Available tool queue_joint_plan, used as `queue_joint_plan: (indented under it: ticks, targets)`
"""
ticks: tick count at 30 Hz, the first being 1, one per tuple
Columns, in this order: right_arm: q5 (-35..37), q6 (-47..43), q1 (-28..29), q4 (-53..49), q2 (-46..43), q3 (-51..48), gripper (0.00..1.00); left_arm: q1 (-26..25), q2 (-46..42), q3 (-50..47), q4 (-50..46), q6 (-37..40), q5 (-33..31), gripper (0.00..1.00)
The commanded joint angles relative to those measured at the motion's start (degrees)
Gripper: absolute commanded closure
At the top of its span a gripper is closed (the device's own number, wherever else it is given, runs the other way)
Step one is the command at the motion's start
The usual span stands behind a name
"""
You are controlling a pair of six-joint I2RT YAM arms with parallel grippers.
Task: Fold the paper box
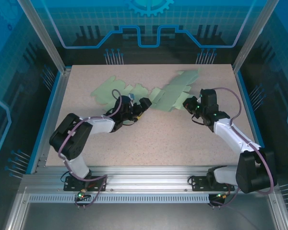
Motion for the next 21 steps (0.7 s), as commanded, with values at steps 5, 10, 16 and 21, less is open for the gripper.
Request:
queue_joint_plan:
  ticks: [5,10,16,21]
  targets:
    - [5.8,2.7,3.1,1.1,-1.9,-1.6,1.00,-4.3,12.7,4.1,18.0,-16.7,6.5,0.01]
    - [5.8,3.0,3.8,0.7,-2.4,-2.8,1.00,-5.6,17.0,7.2,21.2,-20.0,6.1,0.01]
    - [5.9,3.4,4.5,0.6,-3.0,-4.4,1.00,-6.2,20.1,11.0,21.1,-20.4,6.0,0.12]
    - [6.0,2.7,4.5,-1.3,-3.4,-5.0,1.00,-5.8,20.2,12.5,21.1,-18.7,4.6,0.36]
